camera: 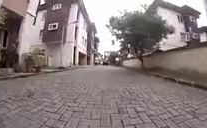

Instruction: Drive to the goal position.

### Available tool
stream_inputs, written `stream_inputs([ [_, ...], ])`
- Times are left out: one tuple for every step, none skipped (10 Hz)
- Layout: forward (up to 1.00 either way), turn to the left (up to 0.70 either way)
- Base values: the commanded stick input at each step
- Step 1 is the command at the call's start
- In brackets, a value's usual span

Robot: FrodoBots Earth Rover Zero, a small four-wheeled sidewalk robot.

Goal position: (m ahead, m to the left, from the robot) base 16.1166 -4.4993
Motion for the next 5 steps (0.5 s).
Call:
stream_inputs([
  [0.7,0.0],
  [0.7,0.0],
  [0.7,0.0],
  [0.7,0.0],
  [0.7,0.0],
])
